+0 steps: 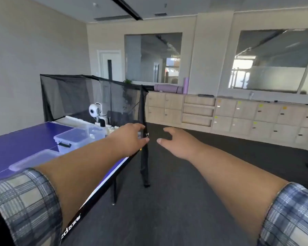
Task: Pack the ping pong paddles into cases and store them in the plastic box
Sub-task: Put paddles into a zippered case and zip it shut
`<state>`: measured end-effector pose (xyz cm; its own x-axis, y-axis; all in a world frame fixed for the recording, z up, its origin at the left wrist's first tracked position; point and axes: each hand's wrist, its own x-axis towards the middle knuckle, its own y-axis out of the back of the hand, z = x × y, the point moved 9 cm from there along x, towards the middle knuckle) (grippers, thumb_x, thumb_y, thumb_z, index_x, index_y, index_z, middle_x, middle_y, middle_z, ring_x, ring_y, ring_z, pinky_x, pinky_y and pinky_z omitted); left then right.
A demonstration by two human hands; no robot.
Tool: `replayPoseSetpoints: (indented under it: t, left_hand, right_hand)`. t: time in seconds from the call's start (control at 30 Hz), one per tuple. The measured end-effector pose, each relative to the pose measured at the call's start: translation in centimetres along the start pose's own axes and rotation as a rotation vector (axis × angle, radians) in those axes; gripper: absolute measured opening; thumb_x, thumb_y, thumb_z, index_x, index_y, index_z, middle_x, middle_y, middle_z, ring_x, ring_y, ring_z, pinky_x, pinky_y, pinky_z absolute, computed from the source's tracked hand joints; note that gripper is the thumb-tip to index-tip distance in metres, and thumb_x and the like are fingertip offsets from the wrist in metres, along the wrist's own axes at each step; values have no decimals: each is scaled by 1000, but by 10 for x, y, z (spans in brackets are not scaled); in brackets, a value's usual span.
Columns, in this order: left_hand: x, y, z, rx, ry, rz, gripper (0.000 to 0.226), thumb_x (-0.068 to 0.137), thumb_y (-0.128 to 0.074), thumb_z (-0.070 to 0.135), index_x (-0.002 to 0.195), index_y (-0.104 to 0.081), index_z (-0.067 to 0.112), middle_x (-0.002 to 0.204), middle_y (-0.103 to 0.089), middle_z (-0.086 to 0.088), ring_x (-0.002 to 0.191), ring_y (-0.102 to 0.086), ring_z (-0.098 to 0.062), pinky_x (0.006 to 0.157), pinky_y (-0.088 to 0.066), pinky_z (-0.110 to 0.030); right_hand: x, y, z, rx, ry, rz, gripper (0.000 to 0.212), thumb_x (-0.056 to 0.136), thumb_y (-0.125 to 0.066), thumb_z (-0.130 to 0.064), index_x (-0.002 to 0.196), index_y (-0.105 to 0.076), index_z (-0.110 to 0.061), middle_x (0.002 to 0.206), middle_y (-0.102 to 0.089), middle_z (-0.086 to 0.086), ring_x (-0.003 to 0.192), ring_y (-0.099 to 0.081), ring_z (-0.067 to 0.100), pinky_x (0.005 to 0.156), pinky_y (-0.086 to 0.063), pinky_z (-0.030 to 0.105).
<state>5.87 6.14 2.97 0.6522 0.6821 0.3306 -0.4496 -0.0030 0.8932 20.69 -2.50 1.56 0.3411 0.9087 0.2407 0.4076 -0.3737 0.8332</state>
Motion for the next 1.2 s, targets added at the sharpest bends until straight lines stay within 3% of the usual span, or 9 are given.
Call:
replayPoseSetpoints:
  t: [0.07, 0.13, 0.27, 0.37, 0.53, 0.77, 1.03, 1.2]
  left_hand:
    - [-13, 4, -24, 52, 80, 25, 61, 91, -59, 52, 145, -46, 26, 143, -54, -4, 123, -56, -25, 92, -41, -29]
    - [-38, 7, -57, 104, 198, 16, 61, 92, -57, 54, 145, -44, 28, 145, -52, -4, 120, -57, -27, 89, -43, -33]
    - [-116, 11, -125, 150, 433, 47, 60, 91, -55, 52, 144, -44, 25, 148, -48, -8, 127, -52, -31, 98, -44, -43]
    - [-199, 8, -168, 165, 621, 47, 72, 92, -57, 52, 153, -31, 25, 156, -37, -5, 138, -41, -28, 108, -38, -42]
    - [-328, 18, -213, 166, 883, 78, 72, 94, -54, 53, 155, -25, 27, 160, -30, 1, 144, -32, -23, 108, -37, -40]
    - [-486, 25, -241, 161, 1097, 119, 72, 94, -55, 51, 155, -26, 27, 159, -32, 1, 144, -31, -22, 110, -37, -44]
    - [-666, 52, -293, 136, 1268, 107, 74, 93, -56, 50, 155, -26, 25, 160, -30, 0, 145, -29, -23, 111, -34, -42]
    - [-764, 73, -325, 143, 1300, 62, 73, 93, -57, 50, 154, -28, 23, 158, -33, -2, 144, -30, -24, 110, -33, -40]
  right_hand:
    - [11, -23, -21, 16, 77, -28, 66, 90, -61, -55, 146, -47, -24, 149, -51, 2, 130, -52, 21, 90, -38, 25]
    - [16, -55, -45, 20, 139, -106, 68, 90, -61, -56, 148, -45, -25, 151, -49, 1, 132, -51, 21, 97, -41, 27]
    - [12, -129, -102, 56, 286, -224, 72, 90, -59, -60, 152, -40, -29, 157, -42, -1, 138, -45, 21, 90, -32, 23]
    - [-18, -188, -153, 67, 414, -329, 71, 89, -58, -63, 151, -39, -31, 157, -42, -1, 135, -46, 21, 87, -31, 25]
    - [-86, -267, -237, 126, 597, -515, 75, 89, -56, -65, 154, -32, -35, 163, -30, -6, 142, -39, 18, 95, -31, 28]
    - [-202, -347, -333, 120, 771, -695, 73, 93, -57, -57, 155, -32, -28, 164, -27, -3, 148, -29, 17, 113, -28, 34]
    - [-327, -425, -439, 96, 828, -811, 73, 94, -57, -56, 155, -31, -28, 164, -26, -3, 146, -32, 17, 109, -31, 35]
    - [-395, -468, -497, 68, 812, -855, 72, 95, -55, -55, 157, -29, -27, 165, -24, -3, 149, -28, 18, 114, -29, 36]
